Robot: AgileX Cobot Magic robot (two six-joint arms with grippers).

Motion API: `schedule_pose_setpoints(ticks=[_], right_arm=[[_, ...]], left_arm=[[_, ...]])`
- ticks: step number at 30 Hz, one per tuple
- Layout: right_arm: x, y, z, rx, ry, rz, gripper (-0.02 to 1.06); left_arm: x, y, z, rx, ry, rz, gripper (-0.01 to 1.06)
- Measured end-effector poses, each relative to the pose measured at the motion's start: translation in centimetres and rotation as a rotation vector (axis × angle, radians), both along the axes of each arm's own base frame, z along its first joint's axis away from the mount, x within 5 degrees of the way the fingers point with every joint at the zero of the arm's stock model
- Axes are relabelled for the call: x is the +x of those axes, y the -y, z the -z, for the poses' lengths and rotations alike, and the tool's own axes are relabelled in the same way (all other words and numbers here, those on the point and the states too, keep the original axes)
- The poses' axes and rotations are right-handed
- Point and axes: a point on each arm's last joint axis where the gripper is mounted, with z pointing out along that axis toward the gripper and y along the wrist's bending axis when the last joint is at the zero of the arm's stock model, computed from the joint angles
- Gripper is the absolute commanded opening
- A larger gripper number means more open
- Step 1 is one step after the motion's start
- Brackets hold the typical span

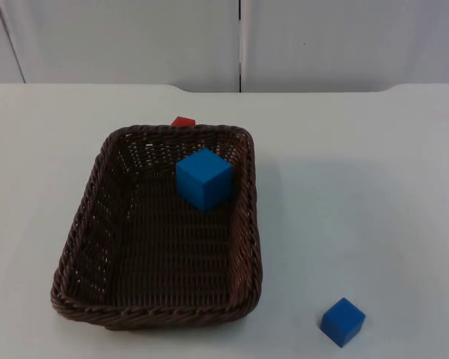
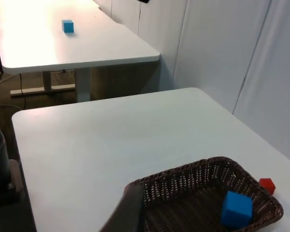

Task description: Pick up the basket with the left hand and place the largest block into the basket with the right hand.

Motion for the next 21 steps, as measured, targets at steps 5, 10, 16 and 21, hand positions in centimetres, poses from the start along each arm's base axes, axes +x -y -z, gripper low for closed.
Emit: schedule_pose_setpoints(ticks=[5,10,16,21], right_arm=[[-0.8,0.8,1.2,0.02,-0.012,0.006,0.88],[-1.6,1.7,2.9,0.043,-0.037,0.013,0.88],[-2.4,2.5,3.8,0.065,-0.044,0.015,0.88],[-3.1,3.6,4.4,0.061,-0.064,0.049,0.88]], left_arm=[[-2.8,0.1,-0.1,0.025,0.047,0.009,0.87],[-5.4,0.0,3.3,0.057,0.041,-0.007,0.87],[-7.4,-0.2,6.6,0.076,0.046,-0.024,0.87],[-8.8,-0.4,8.1,0.083,0.07,-0.06,0.87]])
